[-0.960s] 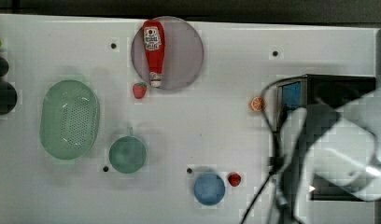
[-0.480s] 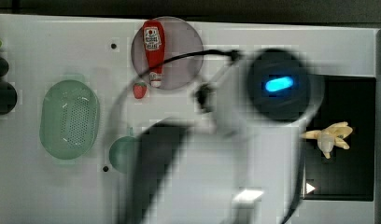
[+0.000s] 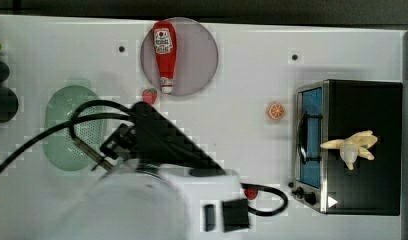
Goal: Pick banana from table and place on oven.
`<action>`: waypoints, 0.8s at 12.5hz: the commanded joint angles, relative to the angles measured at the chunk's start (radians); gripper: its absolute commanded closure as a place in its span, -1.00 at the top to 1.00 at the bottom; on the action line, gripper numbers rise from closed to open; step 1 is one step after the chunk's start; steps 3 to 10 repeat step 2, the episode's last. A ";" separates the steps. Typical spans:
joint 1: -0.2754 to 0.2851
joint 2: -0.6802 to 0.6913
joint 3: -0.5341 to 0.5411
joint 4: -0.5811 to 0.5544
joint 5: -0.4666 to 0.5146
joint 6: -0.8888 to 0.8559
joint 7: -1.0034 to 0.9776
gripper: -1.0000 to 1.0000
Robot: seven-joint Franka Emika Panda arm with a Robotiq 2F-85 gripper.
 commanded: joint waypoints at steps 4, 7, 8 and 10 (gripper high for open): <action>-0.090 0.089 -0.079 -0.031 -0.016 -0.016 0.073 1.00; -0.090 0.089 -0.079 -0.031 -0.016 -0.016 0.073 1.00; -0.090 0.089 -0.079 -0.031 -0.016 -0.016 0.073 1.00; -0.090 0.089 -0.079 -0.031 -0.016 -0.016 0.073 1.00</action>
